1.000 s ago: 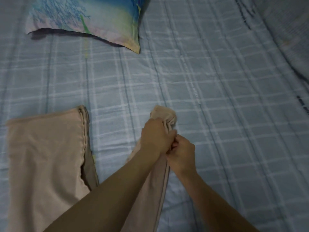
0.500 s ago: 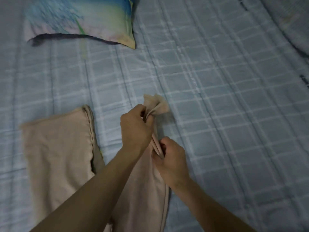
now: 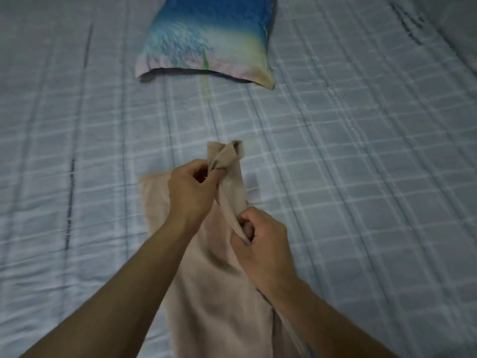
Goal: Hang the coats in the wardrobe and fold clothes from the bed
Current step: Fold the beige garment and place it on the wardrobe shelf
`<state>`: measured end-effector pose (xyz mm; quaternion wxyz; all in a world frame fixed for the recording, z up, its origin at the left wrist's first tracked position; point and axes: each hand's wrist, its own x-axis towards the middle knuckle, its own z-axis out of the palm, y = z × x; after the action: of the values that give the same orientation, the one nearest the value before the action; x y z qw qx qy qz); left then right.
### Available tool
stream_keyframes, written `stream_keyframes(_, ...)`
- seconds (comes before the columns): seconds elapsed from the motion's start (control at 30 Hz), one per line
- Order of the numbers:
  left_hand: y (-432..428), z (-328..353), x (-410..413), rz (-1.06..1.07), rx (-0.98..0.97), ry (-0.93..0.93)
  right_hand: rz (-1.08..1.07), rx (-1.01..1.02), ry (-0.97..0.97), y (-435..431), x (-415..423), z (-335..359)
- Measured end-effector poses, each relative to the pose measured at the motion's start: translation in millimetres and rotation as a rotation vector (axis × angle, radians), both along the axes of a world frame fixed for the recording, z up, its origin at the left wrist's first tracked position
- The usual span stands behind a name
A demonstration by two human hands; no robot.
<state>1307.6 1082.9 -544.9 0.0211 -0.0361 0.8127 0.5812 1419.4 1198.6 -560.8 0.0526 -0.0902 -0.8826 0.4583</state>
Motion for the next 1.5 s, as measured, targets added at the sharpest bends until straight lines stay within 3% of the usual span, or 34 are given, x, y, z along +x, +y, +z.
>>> stream_keyframes(0.17, -92.6, -25.6, -18.9, 0.076, 0.004, -0.184, 0.029, -0.037, -0.01, -94.1, -1.9, -0.2)
stream_keyframes(0.3, -125.5, -55.9, -14.8, 0.049, -0.249, -0.322, 0.083, 0.158, -0.124, -110.6, 20.2, -22.1)
stream_keyframes(0.47, -131.4, -60.8, 27.2, -0.073, -0.532, -0.09, 0.021, 0.131, -0.184, -83.5, 80.2, -30.3)
stream_keyframes(0.63, -121.7, -57.8, 69.7, -0.284, -0.744, 0.115, 0.0, 0.294, -0.242, -63.0, 135.0, -35.3)
stream_keyframes(0.87, -97.7, -70.7, 124.0, -0.884, -0.971, 0.404, 0.106, 0.372, -0.408, -53.7, 209.8, -52.3)
stream_keyframes(1.0, -105.5, -80.7, 140.1, -0.795, -1.062, 0.279, 0.155, 0.481, -0.381, -53.7, 229.4, -59.0)
stream_keyframes(1.13, -113.1, -74.9, 157.2, -0.753, -1.219, 0.289, 0.234, 0.499, -0.392, -49.5, 241.3, -64.5)
stream_keyframes(1.33, -99.8, -56.4, 232.7, -0.835, -1.029, 0.223, 0.297, 0.245, -0.3, -22.2, 263.4, -55.1)
stream_keyframes(1.5, -97.2, -55.2, 283.2, -0.789, -0.913, 0.126, 0.499, 0.309, -0.308, 6.3, 275.5, -42.7)
